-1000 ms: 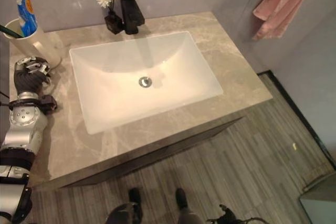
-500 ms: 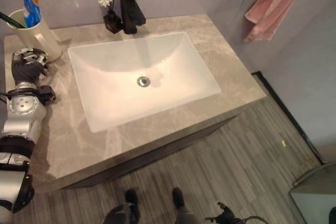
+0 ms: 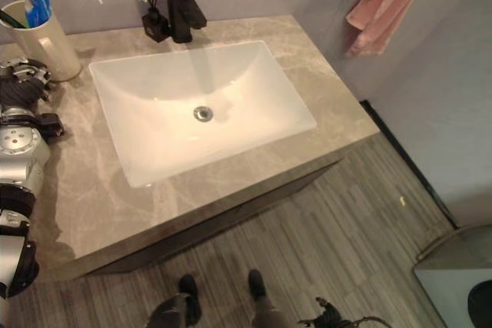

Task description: Put brush and paste in cup on sink, flatten towel.

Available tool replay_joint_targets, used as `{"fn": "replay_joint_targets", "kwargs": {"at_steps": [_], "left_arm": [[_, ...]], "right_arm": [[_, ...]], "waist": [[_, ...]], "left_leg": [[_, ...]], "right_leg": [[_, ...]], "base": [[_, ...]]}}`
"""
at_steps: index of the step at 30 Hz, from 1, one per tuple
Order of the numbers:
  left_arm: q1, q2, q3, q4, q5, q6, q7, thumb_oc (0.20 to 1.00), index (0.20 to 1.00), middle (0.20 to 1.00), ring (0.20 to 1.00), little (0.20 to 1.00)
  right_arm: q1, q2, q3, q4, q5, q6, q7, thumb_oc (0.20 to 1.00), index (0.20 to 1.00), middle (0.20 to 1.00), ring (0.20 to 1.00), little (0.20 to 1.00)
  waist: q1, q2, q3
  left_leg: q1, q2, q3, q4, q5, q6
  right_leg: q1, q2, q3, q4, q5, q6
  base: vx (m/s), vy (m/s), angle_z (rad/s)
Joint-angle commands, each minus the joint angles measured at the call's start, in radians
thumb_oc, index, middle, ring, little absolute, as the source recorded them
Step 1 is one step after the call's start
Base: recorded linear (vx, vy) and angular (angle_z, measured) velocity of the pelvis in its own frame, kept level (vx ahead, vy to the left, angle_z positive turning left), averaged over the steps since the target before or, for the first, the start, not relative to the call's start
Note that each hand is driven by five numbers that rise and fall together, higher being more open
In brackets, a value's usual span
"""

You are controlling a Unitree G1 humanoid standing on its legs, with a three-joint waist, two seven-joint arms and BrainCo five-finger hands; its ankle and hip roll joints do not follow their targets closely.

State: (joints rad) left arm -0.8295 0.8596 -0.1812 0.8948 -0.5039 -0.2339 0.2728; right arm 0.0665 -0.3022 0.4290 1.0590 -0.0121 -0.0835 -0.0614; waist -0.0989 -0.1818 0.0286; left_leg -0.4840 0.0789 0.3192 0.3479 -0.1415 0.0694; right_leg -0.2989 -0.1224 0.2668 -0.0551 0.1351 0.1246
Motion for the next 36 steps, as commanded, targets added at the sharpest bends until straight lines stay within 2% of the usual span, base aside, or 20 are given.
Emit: {"fn": "replay_joint_targets", "kwargs": {"at_steps": [1,7,12,16,22,23,25,26,33,35,36], "left_arm": [[-0.043,0.041,-0.042,0.019,-0.012,-0.011,0.005,0.200,0.200,0.200,0.200,0.200],[-0.073,0.000,-0.085,0.067,-0.014,0.000,-0.016,0.200,0.200,0.200,0.200,0.200],[-0.072,-0.020,-0.080,0.080,0.003,0.008,-0.013,0.200,0.200,0.200,0.200,0.200],[-0.059,-0.050,-0.074,0.096,0.045,0.014,0.019,0.200,0.200,0.200,0.200,0.200],[0.060,-0.110,-0.027,0.039,0.142,0.021,0.076,0.200,0.200,0.200,0.200,0.200],[0.107,-0.115,-0.005,0.003,0.161,0.021,0.082,0.200,0.200,0.200,0.200,0.200],[0.141,-0.126,0.010,-0.027,0.167,0.019,0.087,0.200,0.200,0.200,0.200,0.200],[0.209,-0.137,0.032,-0.095,0.189,0.016,0.088,0.200,0.200,0.200,0.200,0.200],[0.426,-0.186,0.144,-0.329,0.195,-0.018,0.073,0.200,0.200,0.200,0.200,0.200],[0.537,-0.236,0.191,-0.473,0.201,-0.036,0.052,0.200,0.200,0.200,0.200,0.200],[0.557,-0.248,0.196,-0.501,0.206,-0.036,0.049,0.200,0.200,0.200,0.200,0.200]], "right_arm": [[-0.008,-0.070,-0.001,-0.010,0.030,-0.007,0.000,1.000,1.000,1.000,1.000,1.000],[0.017,-0.075,-0.011,-0.011,0.033,-0.009,-0.002,1.000,1.000,1.000,1.000,1.000],[0.025,-0.068,-0.005,-0.015,0.029,-0.007,0.002,1.000,1.000,1.000,1.000,1.000],[0.027,-0.054,-0.005,0.005,0.020,-0.002,-0.002,1.000,1.000,1.000,1.000,1.000],[0.025,-0.031,-0.014,0.028,0.000,0.002,-0.012,1.000,1.000,1.000,1.000,1.000],[0.024,-0.028,-0.016,0.023,-0.006,0.002,-0.013,1.000,1.000,1.000,1.000,1.000],[0.021,-0.026,-0.020,0.027,-0.008,0.003,-0.016,1.000,1.000,1.000,1.000,1.000],[0.019,-0.021,-0.034,0.023,-0.007,0.004,-0.015,1.000,1.000,1.000,1.000,1.000],[0.017,-0.009,-0.072,0.019,-0.015,0.008,-0.011,1.000,1.000,1.000,1.000,1.000],[0.017,-0.007,-0.100,0.012,-0.015,0.011,-0.009,1.000,1.000,1.000,1.000,1.000],[0.014,-0.008,-0.105,0.015,-0.013,0.011,-0.009,1.000,1.000,1.000,1.000,1.000]], "waist": [[-0.011,0.040,0.028],[-0.026,0.055,0.008],[-0.028,0.056,0.003],[-0.026,0.059,-0.004],[-0.010,0.076,-0.017],[-0.003,0.082,-0.020],[0.000,0.086,-0.024],[0.007,0.094,-0.031],[0.019,0.110,-0.060],[0.020,0.120,-0.072],[0.019,0.124,-0.067]], "left_leg": [[0.045,0.020,-0.090,0.018,-0.051,-0.020],[0.053,-0.010,-0.120,-0.012,-0.040,-0.014],[0.070,-0.019,-0.124,-0.020,-0.041,-0.010],[0.098,-0.030,-0.131,-0.041,-0.037,-0.008],[0.196,-0.066,-0.157,-0.133,-0.007,-0.008],[0.216,-0.073,-0.154,-0.166,0.036,-0.009],[0.233,-0.081,-0.160,-0.185,0.042,-0.009],[0.261,-0.095,-0.173,-0.215,0.052,-0.010],[0.336,-0.128,-0.193,-0.262,0.061,-0.005],[0.383,-0.148,-0.202,-0.273,0.052,0.006],[0.398,-0.154,-0.206,-0.273,0.047,0.010]], "right_leg": [[0.214,-0.019,0.010,-0.030,-0.028,0.099],[0.229,-0.028,-0.009,-0.016,-0.034,0.092],[0.235,-0.029,-0.013,-0.004,-0.034,0.095],[0.248,-0.032,-0.028,0.014,-0.032,0.095],[0.281,-0.038,-0.069,0.074,-0.023,0.092],[0.280,-0.033,-0.073,0.093,-0.004,0.091],[0.283,-0.033,-0.078,0.106,0.002,0.090],[0.288,-0.031,-0.086,0.130,0.022,0.093],[0.306,-0.032,-0.088,0.186,0.088,0.102],[0.313,-0.037,-0.068,0.237,0.151,0.107],[0.317,-0.040,-0.068,0.256,0.161,0.107]], "base": [[0.00,0.000,0.00],[0.03,0.030,0.12],[0.01,0.015,-0.01],[0.01,0.007,0.06],[0.00,0.021,0.20],[-0.08,0.012,0.26],[-0.04,0.025,0.14],[-0.01,0.036,0.12],[0.01,0.060,0.25],[0.03,0.135,0.21],[0.01,0.099,0.05]]}}
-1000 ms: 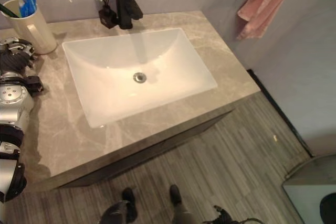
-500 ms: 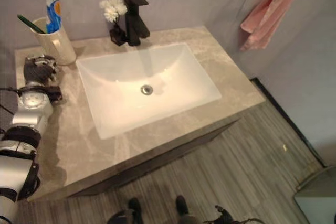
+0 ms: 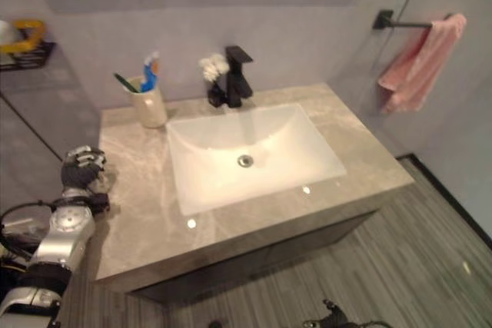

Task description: Put brush and paste in cup on sink, flatten towel.

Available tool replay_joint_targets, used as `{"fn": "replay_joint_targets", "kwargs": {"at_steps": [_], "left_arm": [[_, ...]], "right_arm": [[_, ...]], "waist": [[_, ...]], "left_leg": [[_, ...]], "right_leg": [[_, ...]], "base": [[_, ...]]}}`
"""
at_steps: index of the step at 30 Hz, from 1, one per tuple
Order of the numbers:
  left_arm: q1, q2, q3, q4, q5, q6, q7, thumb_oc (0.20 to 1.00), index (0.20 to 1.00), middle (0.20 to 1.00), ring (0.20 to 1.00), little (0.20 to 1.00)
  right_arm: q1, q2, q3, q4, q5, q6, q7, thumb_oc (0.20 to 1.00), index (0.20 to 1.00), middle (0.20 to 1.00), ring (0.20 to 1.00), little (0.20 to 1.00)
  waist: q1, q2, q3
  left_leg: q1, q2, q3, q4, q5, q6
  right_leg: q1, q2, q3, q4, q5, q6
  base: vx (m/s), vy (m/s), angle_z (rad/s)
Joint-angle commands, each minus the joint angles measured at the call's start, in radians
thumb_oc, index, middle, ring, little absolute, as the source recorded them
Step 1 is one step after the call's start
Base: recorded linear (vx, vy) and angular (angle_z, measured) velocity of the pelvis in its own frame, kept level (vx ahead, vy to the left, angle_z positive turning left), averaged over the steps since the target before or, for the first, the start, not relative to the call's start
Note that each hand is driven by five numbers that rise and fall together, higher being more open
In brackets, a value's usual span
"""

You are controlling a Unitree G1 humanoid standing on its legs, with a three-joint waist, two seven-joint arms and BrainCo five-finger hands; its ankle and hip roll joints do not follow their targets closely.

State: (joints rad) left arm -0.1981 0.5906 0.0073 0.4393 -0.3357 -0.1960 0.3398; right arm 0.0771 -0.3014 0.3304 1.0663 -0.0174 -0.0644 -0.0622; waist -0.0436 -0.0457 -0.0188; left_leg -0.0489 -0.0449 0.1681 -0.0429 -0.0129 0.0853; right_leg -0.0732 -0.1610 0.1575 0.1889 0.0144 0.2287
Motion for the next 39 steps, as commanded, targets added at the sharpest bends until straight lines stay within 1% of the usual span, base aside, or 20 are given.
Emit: {"fn": "replay_joint_targets", "kwargs": {"at_steps": [1,2,3,4,5,6,7,8,9,10,11,12,14,16,17,19,20,23,29,39], "left_arm": [[-0.073,0.021,0.009,-0.047,0.038,-0.073,-0.018,0.200,0.200,0.200,0.200,0.200],[-0.049,0.011,0.017,-0.078,0.033,-0.078,-0.030,0.200,0.200,0.200,0.200,0.200],[0.004,0.000,0.036,-0.140,0.046,-0.077,-0.048,0.200,0.200,0.200,0.200,0.200],[0.006,-0.001,0.037,-0.142,0.046,-0.076,-0.048,0.200,0.200,0.200,0.200,0.200],[0.031,-0.010,0.049,-0.170,0.048,-0.073,-0.061,0.200,0.200,0.200,0.200,0.200],[0.033,-0.011,0.050,-0.172,0.048,-0.072,-0.061,0.200,0.200,0.200,0.200,0.200],[0.043,-0.012,0.050,-0.190,0.069,-0.066,-0.065,0.200,0.200,0.200,0.200,0.200],[0.041,-0.018,0.042,-0.191,0.076,-0.065,-0.075,0.200,0.200,0.200,0.200,0.200],[0.055,-0.015,0.041,-0.196,0.081,-0.065,-0.082,0.200,0.200,0.200,0.200,0.200],[0.056,-0.015,0.042,-0.197,0.081,-0.065,-0.082,0.200,0.200,0.200,0.200,0.200],[0.064,-0.014,0.048,-0.198,0.081,-0.068,-0.083,0.200,0.200,0.200,0.200,0.200],[0.068,-0.012,0.049,-0.201,0.076,-0.069,-0.088,0.200,0.200,0.200,0.200,0.200],[0.064,-0.018,0.040,-0.194,0.058,-0.074,-0.095,0.200,0.200,0.200,0.200,0.200],[0.052,-0.016,0.026,-0.180,0.049,-0.074,-0.100,0.200,0.200,0.200,0.200,0.200],[0.046,-0.020,0.011,-0.165,0.035,-0.071,-0.106,0.200,0.200,0.200,0.200,0.200],[0.047,-0.026,0.000,-0.149,0.029,-0.070,-0.116,0.200,0.200,0.200,0.200,0.200],[0.045,-0.034,-0.014,-0.113,0.006,-0.068,-0.127,0.200,0.200,0.200,0.200,0.200],[0.055,-0.037,-0.017,-0.085,-0.001,-0.057,-0.133,0.200,0.200,0.200,0.200,0.200],[0.011,-0.036,-0.043,-0.016,-0.044,-0.048,-0.140,0.200,0.200,0.200,0.200,0.200],[-0.092,0.002,-0.072,0.089,-0.049,-0.033,-0.119,0.200,0.200,0.200,0.200,0.200]], "right_arm": [[0.003,-0.009,-0.006,0.008,-0.008,-0.008,-0.009,1.000,1.000,1.000,1.000,1.000],[-0.002,-0.012,-0.013,0.006,-0.005,-0.008,-0.011,1.000,1.000,1.000,1.000,1.000],[0.003,-0.019,-0.022,-0.021,-0.008,-0.011,-0.010,1.000,1.000,1.000,1.000,1.000],[0.003,-0.020,-0.021,-0.022,-0.008,-0.010,-0.010,1.000,1.000,1.000,1.000,1.000],[0.008,-0.028,-0.023,-0.058,-0.011,-0.013,-0.006,1.000,1.000,1.000,1.000,1.000],[0.008,-0.029,-0.022,-0.059,-0.011,-0.012,-0.006,1.000,1.000,1.000,1.000,1.000],[0.013,-0.034,-0.022,-0.073,-0.013,-0.015,-0.005,1.000,1.000,1.000,1.000,1.000],[0.019,-0.035,-0.016,-0.077,-0.008,-0.021,-0.001,1.000,1.000,1.000,1.000,1.000],[0.026,-0.040,-0.010,-0.086,-0.012,-0.025,0.001,1.000,1.000,1.000,1.000,1.000],[0.026,-0.040,-0.010,-0.086,-0.013,-0.025,0.001,1.000,1.000,1.000,1.000,1.000],[0.021,-0.040,-0.005,-0.081,-0.019,-0.027,-0.003,1.000,1.000,1.000,1.000,1.000],[0.012,-0.041,0.001,-0.076,-0.024,-0.028,-0.004,1.000,1.000,1.000,1.000,1.000],[0.005,-0.046,0.009,-0.074,-0.028,-0.030,-0.005,1.000,1.000,1.000,1.000,1.000],[-0.002,-0.056,0.017,-0.096,-0.038,-0.027,0.001,1.000,1.000,1.000,1.000,1.000],[0.008,-0.060,0.021,-0.101,-0.042,-0.027,0.003,1.000,1.000,1.000,1.000,1.000],[0.010,-0.062,0.030,-0.093,-0.046,-0.026,0.007,1.000,1.000,1.000,1.000,1.000],[0.016,-0.071,0.039,-0.081,-0.056,-0.024,0.011,1.000,1.000,1.000,1.000,1.000],[0.029,-0.091,0.039,-0.086,-0.070,-0.025,0.019,1.000,1.000,1.000,1.000,1.000],[0.030,-0.112,-0.011,-0.039,-0.040,-0.022,-0.010,1.000,1.000,1.000,1.000,1.000],[0.074,-0.110,-0.006,-0.027,-0.040,-0.021,-0.002,1.000,1.000,1.000,1.000,1.000]], "waist": [[-0.035,-0.011,-0.022],[-0.035,-0.005,-0.017],[-0.042,0.018,-0.005],[-0.042,0.018,-0.004],[-0.047,0.033,0.011],[-0.047,0.032,0.011],[-0.053,0.039,0.017],[-0.068,0.047,0.016],[-0.064,0.047,0.017],[-0.067,0.046,0.018],[-0.058,0.045,0.021],[-0.056,0.046,0.025],[-0.065,0.040,0.037],[-0.069,0.032,0.055],[-0.070,0.018,0.054],[-0.070,0.009,0.048],[-0.073,0.010,0.024],[-0.076,0.011,-0.004],[-0.097,0.022,-0.013],[-0.132,0.043,-0.006]], "left_leg": [[-0.040,-0.028,-0.052,0.115,-0.078,-0.007],[-0.030,-0.031,-0.057,0.118,-0.080,-0.003],[0.003,-0.028,-0.067,0.109,-0.078,0.006],[0.004,-0.028,-0.067,0.108,-0.078,0.006],[0.029,-0.024,-0.069,0.104,-0.080,0.017],[0.030,-0.025,-0.068,0.104,-0.081,0.017],[0.037,-0.027,-0.075,0.110,-0.085,0.020],[0.048,-0.030,-0.096,0.110,-0.086,0.023],[0.065,-0.034,-0.096,0.107,-0.086,0.023],[0.068,-0.035,-0.099,0.107,-0.086,0.023],[0.076,-0.031,-0.092,0.102,-0.087,0.020],[0.085,-0.029,-0.097,0.097,-0.089,0.017],[0.100,-0.030,-0.111,0.102,-0.096,0.010],[0.118,-0.032,-0.123,0.116,-0.116,0.000],[0.130,-0.036,-0.134,0.130,-0.135,-0.008],[0.134,-0.027,-0.134,0.130,-0.139,-0.012],[0.150,-0.008,-0.147,0.107,-0.132,-0.024],[0.173,0.018,-0.156,0.069,-0.118,-0.040],[0.183,0.057,-0.155,0.004,-0.080,-0.070],[0.182,0.066,-0.117,-0.039,-0.062,-0.084]], "right_leg": [[0.086,0.001,0.044,0.011,0.285,0.002],[0.079,-0.001,0.050,0.042,0.307,-0.001],[0.034,0.012,0.064,0.139,0.327,-0.023],[0.033,0.013,0.065,0.143,0.325,-0.024],[-0.014,0.046,0.051,0.222,0.287,-0.041],[-0.016,0.045,0.051,0.228,0.282,-0.041],[-0.038,0.079,0.048,0.252,0.233,-0.049],[-0.058,0.129,0.059,0.262,0.138,-0.064],[-0.092,0.140,0.019,0.228,0.059,-0.089],[-0.089,0.139,0.016,0.228,0.057,-0.089],[-0.092,0.119,-0.015,0.179,0.057,-0.091],[-0.102,0.122,-0.023,0.116,0.050,-0.091],[-0.128,0.138,0.002,0.043,0.067,-0.077],[-0.149,0.122,0.000,-0.032,0.097,-0.066],[-0.135,0.116,0.001,-0.061,0.094,-0.069],[-0.113,0.122,0.001,-0.065,0.079,-0.077],[-0.090,0.148,0.019,-0.067,0.061,-0.090],[-0.055,0.165,0.004,-0.099,0.056,-0.103],[-0.043,0.182,-0.008,-0.126,0.045,-0.115],[-0.069,0.192,0.027,-0.142,0.063,-0.112]], "base": [[-0.01,0.077,0.09],[0.01,0.175,0.17],[0.02,0.176,0.11],[0.02,0.245,-0.02],[0.00,0.106,0.02],[0.01,0.160,0.07],[0.04,0.100,0.20],[0.08,0.154,0.07],[0.07,0.101,0.03],[0.05,0.034,0.12],[0.03,-0.041,0.26],[0.06,-0.057,0.28],[0.09,-0.080,0.00],[0.11,-0.126,-0.04],[0.09,-0.103,0.07],[0.10,-0.163,0.44],[0.19,-0.251,0.68],[0.15,-0.157,0.27],[0.09,-0.104,0.06],[0.06,0.009,-0.05]]}}
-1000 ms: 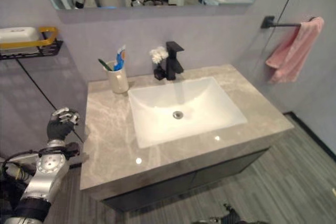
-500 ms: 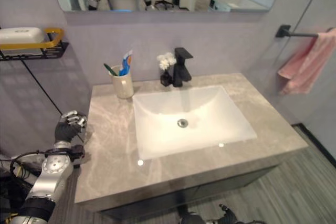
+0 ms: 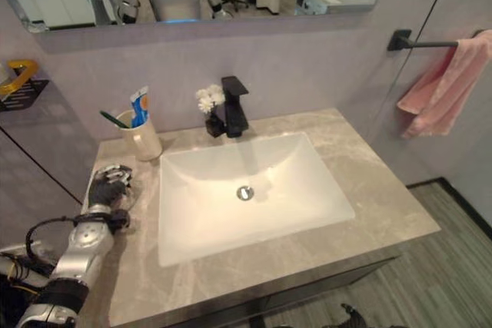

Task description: Put brush and paste in cup on sink, flatten towel.

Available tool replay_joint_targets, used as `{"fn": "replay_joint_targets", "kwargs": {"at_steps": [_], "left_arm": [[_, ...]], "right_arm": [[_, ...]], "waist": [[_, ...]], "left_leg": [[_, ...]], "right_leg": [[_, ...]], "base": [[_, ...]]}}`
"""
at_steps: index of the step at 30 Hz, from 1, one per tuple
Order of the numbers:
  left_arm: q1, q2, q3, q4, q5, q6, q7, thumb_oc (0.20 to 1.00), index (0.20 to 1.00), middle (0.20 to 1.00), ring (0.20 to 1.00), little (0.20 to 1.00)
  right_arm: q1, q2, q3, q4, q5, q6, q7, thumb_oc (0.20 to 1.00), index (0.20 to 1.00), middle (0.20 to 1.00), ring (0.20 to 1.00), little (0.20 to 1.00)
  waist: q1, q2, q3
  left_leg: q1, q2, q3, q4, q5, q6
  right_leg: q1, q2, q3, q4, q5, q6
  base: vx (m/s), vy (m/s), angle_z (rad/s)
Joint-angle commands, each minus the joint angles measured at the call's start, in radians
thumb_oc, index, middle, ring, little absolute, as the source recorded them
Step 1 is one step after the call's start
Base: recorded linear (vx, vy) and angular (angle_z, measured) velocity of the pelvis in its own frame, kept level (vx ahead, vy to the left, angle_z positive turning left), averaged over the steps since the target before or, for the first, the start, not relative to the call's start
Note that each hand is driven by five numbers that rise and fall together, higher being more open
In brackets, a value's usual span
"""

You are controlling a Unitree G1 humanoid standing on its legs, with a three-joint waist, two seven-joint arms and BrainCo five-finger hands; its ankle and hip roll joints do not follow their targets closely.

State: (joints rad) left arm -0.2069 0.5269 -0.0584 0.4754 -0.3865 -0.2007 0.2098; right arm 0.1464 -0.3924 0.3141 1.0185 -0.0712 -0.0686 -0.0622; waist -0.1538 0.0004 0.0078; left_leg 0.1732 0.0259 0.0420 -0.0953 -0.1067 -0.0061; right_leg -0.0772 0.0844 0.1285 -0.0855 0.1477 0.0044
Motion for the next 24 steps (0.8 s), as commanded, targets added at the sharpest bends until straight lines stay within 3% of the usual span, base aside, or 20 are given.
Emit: {"fn": "replay_joint_targets", "kwargs": {"at_steps": [1,9,17,24], "left_arm": [[-0.092,0.074,-0.009,0.062,0.011,-0.027,0.015,0.200,0.200,0.200,0.200,0.200],[-0.085,0.123,0.020,0.046,0.088,-0.025,0.047,0.200,0.200,0.200,0.200,0.200],[0.053,0.127,0.113,-0.066,0.134,-0.019,0.040,0.200,0.200,0.200,0.200,0.200],[0.052,0.143,0.135,-0.027,0.147,-0.012,0.055,0.200,0.200,0.200,0.200,0.200]], "right_arm": [[0.010,-0.018,0.011,0.024,0.013,-0.016,-0.002,1.000,1.000,1.000,1.000,1.000],[0.035,-0.011,-0.026,0.039,0.045,-0.026,0.002,1.000,1.000,1.000,1.000,1.000],[0.053,-0.006,-0.061,0.083,0.049,-0.027,0.007,1.000,1.000,1.000,1.000,1.000],[0.059,-0.012,-0.056,0.068,0.042,-0.028,0.019,1.000,1.000,1.000,1.000,1.000]], "waist": [[-0.024,-0.002,-0.031],[-0.030,-0.003,-0.022],[-0.013,-0.009,-0.037],[-0.011,-0.010,-0.036]], "left_leg": [[-0.041,-0.004,0.013,0.014,0.031,0.007],[-0.046,0.002,0.028,0.011,0.028,0.003],[-0.011,0.015,0.023,0.008,0.026,-0.006],[-0.010,0.027,0.014,0.008,0.023,-0.014]], "right_leg": [[-0.069,-0.052,0.061,0.133,-0.069,0.113],[-0.085,-0.043,0.081,0.133,-0.070,0.113],[-0.038,-0.040,0.075,0.111,-0.085,0.108],[-0.036,-0.039,0.060,0.109,-0.096,0.104]], "base": [[0.05,0.025,-0.24],[0.04,0.012,-0.14],[0.07,-0.008,-0.01],[0.02,-0.003,0.03]]}}
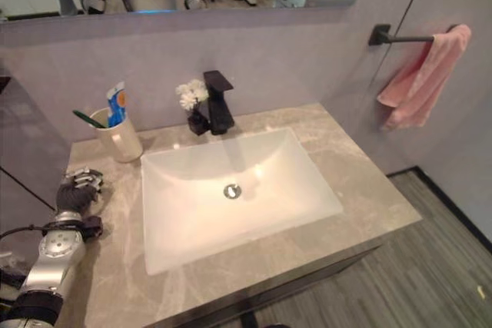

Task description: Put brush and paste in cup on sink, flatten towel.

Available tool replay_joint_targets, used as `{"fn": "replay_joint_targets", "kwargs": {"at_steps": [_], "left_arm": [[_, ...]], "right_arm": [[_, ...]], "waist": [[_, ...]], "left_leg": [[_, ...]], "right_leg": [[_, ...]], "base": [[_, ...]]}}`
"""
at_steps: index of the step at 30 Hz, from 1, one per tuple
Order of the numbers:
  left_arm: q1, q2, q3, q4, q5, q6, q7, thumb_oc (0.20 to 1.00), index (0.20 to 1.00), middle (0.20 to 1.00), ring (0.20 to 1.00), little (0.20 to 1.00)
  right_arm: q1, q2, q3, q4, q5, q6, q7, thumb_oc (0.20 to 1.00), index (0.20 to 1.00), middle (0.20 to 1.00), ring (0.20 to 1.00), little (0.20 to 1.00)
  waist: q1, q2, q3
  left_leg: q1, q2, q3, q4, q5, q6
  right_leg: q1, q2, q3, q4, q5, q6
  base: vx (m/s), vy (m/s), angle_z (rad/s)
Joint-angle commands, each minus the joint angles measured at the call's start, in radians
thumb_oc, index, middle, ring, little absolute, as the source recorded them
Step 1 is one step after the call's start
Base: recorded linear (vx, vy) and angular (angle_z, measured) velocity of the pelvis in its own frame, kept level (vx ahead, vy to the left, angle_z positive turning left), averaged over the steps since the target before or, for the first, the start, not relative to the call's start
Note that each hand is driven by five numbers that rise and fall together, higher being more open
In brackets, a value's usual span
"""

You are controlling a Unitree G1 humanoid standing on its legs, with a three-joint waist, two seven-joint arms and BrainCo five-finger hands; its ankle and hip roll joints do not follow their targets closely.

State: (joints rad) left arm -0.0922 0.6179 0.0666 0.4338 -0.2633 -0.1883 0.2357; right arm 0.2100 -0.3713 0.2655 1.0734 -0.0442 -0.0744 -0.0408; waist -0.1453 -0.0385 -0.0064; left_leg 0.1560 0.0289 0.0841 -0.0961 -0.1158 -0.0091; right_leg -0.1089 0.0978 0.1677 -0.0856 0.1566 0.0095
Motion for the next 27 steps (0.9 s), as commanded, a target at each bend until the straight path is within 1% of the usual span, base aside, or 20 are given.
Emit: {"fn": "replay_joint_targets", "kwargs": {"at_steps": [1,6,9,12,17,20,23,25,27], "left_arm": [[-0.081,0.054,0.005,0.033,0.005,-0.025,0.031,0.200,0.200,0.200,0.200,0.200],[-0.139,0.075,-0.018,0.085,-0.016,-0.024,0.035,0.200,0.200,0.200,0.200,0.200],[-0.208,0.087,-0.052,0.142,-0.039,-0.021,0.042,0.200,0.200,0.200,0.200,0.200],[-0.253,0.109,-0.078,0.188,0.005,-0.011,0.066,0.200,0.200,0.200,0.200,0.200],[-0.283,0.120,-0.085,0.243,0.005,-0.009,0.083,0.200,0.200,0.200,0.200,0.200],[-0.301,0.123,-0.087,0.273,-0.002,-0.011,0.094,0.200,0.200,0.200,0.200,0.200],[-0.335,0.137,-0.098,0.297,-0.003,-0.007,0.107,0.200,0.200,0.200,0.200,0.200],[-0.370,0.153,-0.115,0.343,0.013,0.001,0.116,0.200,0.200,0.200,0.200,0.200],[-0.379,0.157,-0.121,0.354,0.015,0.003,0.117,0.200,0.200,0.200,0.200,0.200]], "right_arm": [[-0.005,-0.035,-0.004,0.014,0.013,-0.020,-0.004,1.000,1.000,1.000,1.000,1.000],[-0.005,-0.045,0.012,0.014,0.006,-0.017,0.002,1.000,1.000,1.000,1.000,1.000],[-0.008,-0.052,0.026,0.006,0.006,-0.015,0.004,1.000,1.000,1.000,1.000,1.000],[-0.023,-0.062,0.031,0.006,0.014,-0.018,-0.004,1.000,1.000,1.000,1.000,1.000],[-0.029,-0.062,0.041,-0.010,0.030,-0.026,-0.004,1.000,1.000,1.000,1.000,1.000],[-0.029,-0.061,0.050,-0.023,0.030,-0.028,-0.002,1.000,1.000,1.000,1.000,1.000],[-0.031,-0.061,0.064,-0.031,0.029,-0.030,-0.001,1.000,1.000,1.000,1.000,1.000],[-0.033,-0.063,0.080,-0.034,0.021,-0.029,-0.002,1.000,1.000,1.000,1.000,1.000],[-0.036,-0.063,0.080,-0.035,0.023,-0.030,-0.004,1.000,1.000,1.000,1.000,1.000]], "waist": [[-0.021,0.030,-0.018],[-0.026,0.030,-0.016],[-0.035,0.027,-0.014],[-0.042,0.022,-0.010],[-0.048,0.016,-0.002],[-0.054,0.013,0.004],[-0.060,0.010,0.015],[-0.067,0.008,0.019],[-0.068,0.008,0.021]], "left_leg": [[0.006,0.026,-0.029,0.009,0.034,-0.012],[0.000,0.032,-0.024,0.009,0.035,-0.015],[-0.006,0.039,-0.021,0.009,0.038,-0.020],[-0.009,0.046,-0.009,0.009,0.039,-0.023],[-0.008,0.053,0.013,0.010,0.039,-0.025],[-0.012,0.057,0.017,0.011,0.040,-0.026],[-0.020,0.061,0.014,0.011,0.040,-0.027],[-0.022,0.061,0.016,0.010,0.031,-0.025],[-0.019,0.061,0.018,0.009,0.031,-0.025]], "right_leg": [[-0.007,-0.050,0.021,0.108,-0.106,0.098],[-0.016,-0.044,0.023,0.106,-0.105,0.096],[-0.024,-0.037,0.023,0.105,-0.107,0.093],[-0.035,-0.026,0.031,0.105,-0.105,0.094],[-0.049,-0.010,0.050,0.110,-0.104,0.093],[-0.059,-0.005,0.052,0.116,-0.106,0.092],[-0.085,0.000,0.046,0.149,-0.119,0.090],[-0.098,0.004,0.046,0.163,-0.123,0.090],[-0.099,0.005,0.049,0.163,-0.123,0.091]], "base": [[0.02,-0.003,0.06],[0.01,-0.002,0.02],[0.00,0.000,0.00],[0.02,-0.021,-0.10],[0.03,-0.004,-0.14],[0.00,-0.003,-0.06],[0.00,0.000,0.00],[0.00,0.000,0.00],[0.01,0.003,-0.02]]}}
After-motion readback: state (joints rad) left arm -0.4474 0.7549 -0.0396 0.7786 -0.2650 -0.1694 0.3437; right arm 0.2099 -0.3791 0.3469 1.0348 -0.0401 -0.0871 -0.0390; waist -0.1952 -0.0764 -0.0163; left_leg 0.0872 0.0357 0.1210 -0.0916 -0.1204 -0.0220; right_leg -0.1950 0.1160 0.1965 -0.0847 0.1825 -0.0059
